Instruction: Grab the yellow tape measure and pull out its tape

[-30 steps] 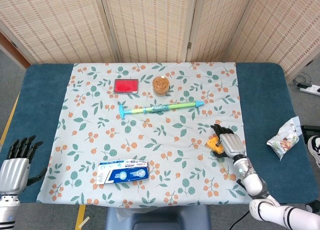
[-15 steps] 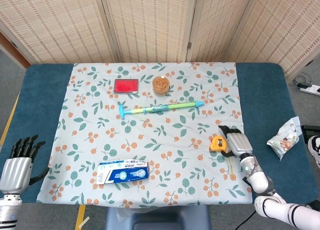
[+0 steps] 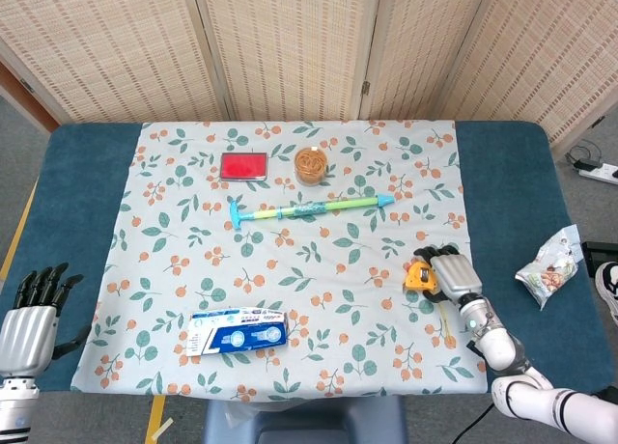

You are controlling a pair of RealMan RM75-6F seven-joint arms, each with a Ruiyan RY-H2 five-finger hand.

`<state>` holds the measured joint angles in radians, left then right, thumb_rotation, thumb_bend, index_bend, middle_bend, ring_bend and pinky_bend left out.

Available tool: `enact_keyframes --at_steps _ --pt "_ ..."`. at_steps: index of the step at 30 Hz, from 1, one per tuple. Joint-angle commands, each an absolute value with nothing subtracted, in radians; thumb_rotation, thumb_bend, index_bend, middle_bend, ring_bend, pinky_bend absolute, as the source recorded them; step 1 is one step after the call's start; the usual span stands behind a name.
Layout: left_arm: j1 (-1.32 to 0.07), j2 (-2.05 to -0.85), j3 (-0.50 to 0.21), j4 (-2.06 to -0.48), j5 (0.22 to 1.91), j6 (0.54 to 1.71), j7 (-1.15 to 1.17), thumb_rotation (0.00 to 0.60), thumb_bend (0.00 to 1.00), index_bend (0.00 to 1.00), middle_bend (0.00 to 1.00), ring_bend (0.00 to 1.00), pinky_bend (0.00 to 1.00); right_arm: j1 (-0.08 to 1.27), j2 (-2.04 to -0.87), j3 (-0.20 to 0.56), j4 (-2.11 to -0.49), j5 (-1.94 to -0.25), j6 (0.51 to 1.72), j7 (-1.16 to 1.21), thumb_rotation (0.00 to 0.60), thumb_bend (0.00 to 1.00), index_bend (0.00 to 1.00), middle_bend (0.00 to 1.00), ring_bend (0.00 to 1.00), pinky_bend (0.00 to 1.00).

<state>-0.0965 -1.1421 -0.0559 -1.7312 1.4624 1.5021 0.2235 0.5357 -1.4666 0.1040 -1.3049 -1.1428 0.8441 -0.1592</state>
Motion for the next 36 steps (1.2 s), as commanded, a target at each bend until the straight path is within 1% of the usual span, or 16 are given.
enact_keyframes --at_steps 1,5,6,12,15,20,25,30,33,36 --pt "-0.096 -1.141 -0.056 -1.732 1.461 1.502 0.224 0.600 0.29 0.22 0.11 0.09 0.00 0.536 -1.472 0.103 -1.297 -1.141 0.845 -0.156 0.600 0.31 0.29 0.26 0.25 0.14" --pt "-0.097 -1.141 -0.056 -1.733 1.463 1.500 0.225 0.600 0.29 0.22 0.11 0.09 0.00 0.535 -1.482 0.107 -1.288 -1.145 0.856 -0.150 0.600 0.31 0.37 0.31 0.28 0.16" --pt "-0.098 -1.143 -0.057 -1.732 1.464 1.500 0.223 0.600 0.29 0.22 0.11 0.09 0.00 0.535 -1.485 0.107 -1.285 -1.148 0.863 -0.149 0.600 0.32 0.40 0.33 0.30 0.17" --pt "-0.113 -1.151 -0.067 -1.726 1.454 1.478 0.199 0.600 0.29 0.22 0.11 0.09 0.00 0.519 -1.495 0.123 -1.290 -1.177 0.919 -0.099 0.600 0.45 0.59 0.48 0.41 0.22" --pt "-0.137 -1.155 -0.083 -1.728 1.456 1.457 0.183 0.600 0.29 0.22 0.11 0.09 0.00 0.515 -1.487 0.137 -1.312 -1.196 0.934 -0.042 0.600 0.49 0.64 0.51 0.45 0.24" --pt "-0.197 -1.168 -0.120 -1.745 1.480 1.420 0.154 0.600 0.29 0.23 0.11 0.09 0.00 0.522 -1.475 0.168 -1.371 -1.219 0.936 0.061 0.600 0.53 0.67 0.54 0.48 0.27" --pt "-0.284 -1.164 -0.158 -1.760 1.477 1.323 0.114 0.600 0.29 0.23 0.11 0.10 0.00 0.555 -1.474 0.206 -1.427 -1.222 0.907 0.128 0.600 0.55 0.68 0.55 0.49 0.27" --pt "-0.362 -1.202 -0.204 -1.762 1.460 1.265 0.090 0.600 0.29 0.23 0.12 0.11 0.00 0.600 -1.510 0.258 -1.467 -1.209 0.880 0.198 0.600 0.55 0.68 0.55 0.49 0.27" --pt "-0.423 -1.241 -0.246 -1.763 1.430 1.223 0.069 0.600 0.29 0.23 0.12 0.11 0.00 0.639 -1.553 0.286 -1.457 -1.207 0.869 0.219 0.600 0.55 0.68 0.55 0.49 0.27" --pt "-0.474 -1.263 -0.269 -1.762 1.405 1.175 0.067 0.600 0.29 0.23 0.12 0.11 0.00 0.675 -1.599 0.307 -1.436 -1.206 0.862 0.229 0.600 0.55 0.68 0.55 0.49 0.27"
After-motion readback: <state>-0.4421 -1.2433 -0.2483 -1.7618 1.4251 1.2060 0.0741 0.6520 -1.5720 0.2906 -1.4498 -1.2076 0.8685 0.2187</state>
